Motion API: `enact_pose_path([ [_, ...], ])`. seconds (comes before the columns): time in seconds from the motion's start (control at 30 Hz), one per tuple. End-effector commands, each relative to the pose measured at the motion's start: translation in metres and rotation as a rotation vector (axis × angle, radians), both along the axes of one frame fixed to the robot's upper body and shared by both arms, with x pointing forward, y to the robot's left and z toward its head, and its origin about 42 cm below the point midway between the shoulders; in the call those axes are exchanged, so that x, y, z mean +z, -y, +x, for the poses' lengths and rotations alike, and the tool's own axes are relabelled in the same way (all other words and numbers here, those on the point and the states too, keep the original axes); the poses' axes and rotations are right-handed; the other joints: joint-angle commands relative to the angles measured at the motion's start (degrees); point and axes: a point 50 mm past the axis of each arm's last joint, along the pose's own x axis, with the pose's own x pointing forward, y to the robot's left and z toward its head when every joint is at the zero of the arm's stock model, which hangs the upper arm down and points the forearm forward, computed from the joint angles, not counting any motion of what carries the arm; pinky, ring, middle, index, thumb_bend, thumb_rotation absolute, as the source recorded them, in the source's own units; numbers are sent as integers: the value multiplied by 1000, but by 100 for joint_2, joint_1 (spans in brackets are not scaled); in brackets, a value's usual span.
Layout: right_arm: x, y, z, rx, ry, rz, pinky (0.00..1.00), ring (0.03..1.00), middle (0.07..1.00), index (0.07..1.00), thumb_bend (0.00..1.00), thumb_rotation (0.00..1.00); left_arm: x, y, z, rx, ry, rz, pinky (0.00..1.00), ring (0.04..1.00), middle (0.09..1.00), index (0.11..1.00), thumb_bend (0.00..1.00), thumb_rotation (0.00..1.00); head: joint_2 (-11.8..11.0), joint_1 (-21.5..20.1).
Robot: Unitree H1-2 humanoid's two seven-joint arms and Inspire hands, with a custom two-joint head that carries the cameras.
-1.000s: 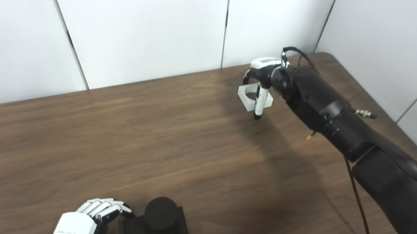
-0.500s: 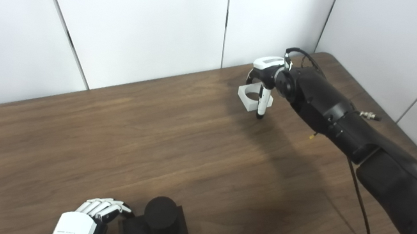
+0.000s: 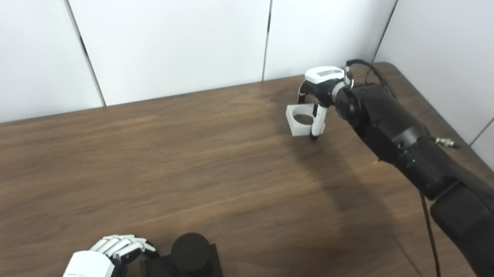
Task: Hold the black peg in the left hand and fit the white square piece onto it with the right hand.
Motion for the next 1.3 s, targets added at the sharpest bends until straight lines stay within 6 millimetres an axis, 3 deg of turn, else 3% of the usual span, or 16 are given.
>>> enact_pose_path([
  [0.0,29,6,6,18,92,0,959,943,860,504,554,132,-11,-15,-5,39,-59,84,740,715,682,486,521,48,0,1],
  [0.27,24,9,-2,30,148,48,931,865,797,486,521,124,-10,-14,-4,41,-58,82,745,718,684,486,521,48,3,24],
  [0.5,22,12,-3,16,166,56,926,892,804,486,521,125,-9,-13,-4,42,-55,81,740,713,680,486,522,47,5,63],
  [0.7,38,-1,-12,133,178,21,887,855,777,485,521,125,-9,-7,-2,38,-55,77,738,715,683,486,522,48,51,308],
  [0.93,75,-44,-46,293,155,-2,815,861,765,485,522,129,-6,5,-2,34,-49,89,728,710,678,485,522,48,194,690],
  [1.27,116,-96,-119,548,186,18,909,877,784,484,522,130,1,21,-1,40,-54,110,730,710,679,486,522,49,454,1031],
])
